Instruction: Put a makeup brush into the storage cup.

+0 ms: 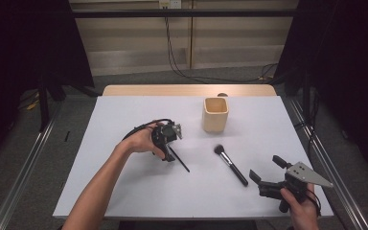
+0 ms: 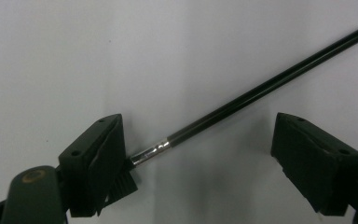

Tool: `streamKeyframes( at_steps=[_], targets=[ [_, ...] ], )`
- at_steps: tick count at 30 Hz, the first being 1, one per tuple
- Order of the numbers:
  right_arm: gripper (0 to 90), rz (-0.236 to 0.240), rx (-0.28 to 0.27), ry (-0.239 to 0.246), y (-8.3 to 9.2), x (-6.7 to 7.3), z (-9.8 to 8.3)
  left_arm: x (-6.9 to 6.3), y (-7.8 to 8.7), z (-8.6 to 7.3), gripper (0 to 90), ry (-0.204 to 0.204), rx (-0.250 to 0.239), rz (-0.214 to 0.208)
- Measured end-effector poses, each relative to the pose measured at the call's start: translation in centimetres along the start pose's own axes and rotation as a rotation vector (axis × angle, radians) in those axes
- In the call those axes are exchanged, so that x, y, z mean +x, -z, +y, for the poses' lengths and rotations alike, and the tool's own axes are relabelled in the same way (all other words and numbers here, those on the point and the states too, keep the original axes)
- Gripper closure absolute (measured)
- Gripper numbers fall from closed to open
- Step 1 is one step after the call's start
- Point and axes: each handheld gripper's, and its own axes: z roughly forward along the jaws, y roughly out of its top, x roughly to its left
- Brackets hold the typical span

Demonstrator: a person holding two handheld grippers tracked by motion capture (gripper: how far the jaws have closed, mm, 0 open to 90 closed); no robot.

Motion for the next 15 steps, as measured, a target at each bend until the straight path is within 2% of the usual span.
streamKeyframes(
  at_steps=[3,7,11,15],
  targets=[
    [0.0,0.000,0.002,0.000,-0.04,-0.04,-0.03,-0.01,-0.01,0.13,25.1,0.008,0.011,-0.022],
    [0.0,0.003,0.007,-0.001,-0.11,0.06,-0.06,-0.13,0.01,0.25,27.6,0.029,0.025,-0.021],
    [0.0,0.002,0.009,-0.002,-0.09,0.10,-0.08,-0.16,0.02,0.72,30.9,0.044,0.067,-0.022],
    [0.0,0.002,0.013,0.001,-0.07,0.05,-0.12,-0.11,0.16,0.80,36.0,0.031,0.083,-0.025]
  ],
)
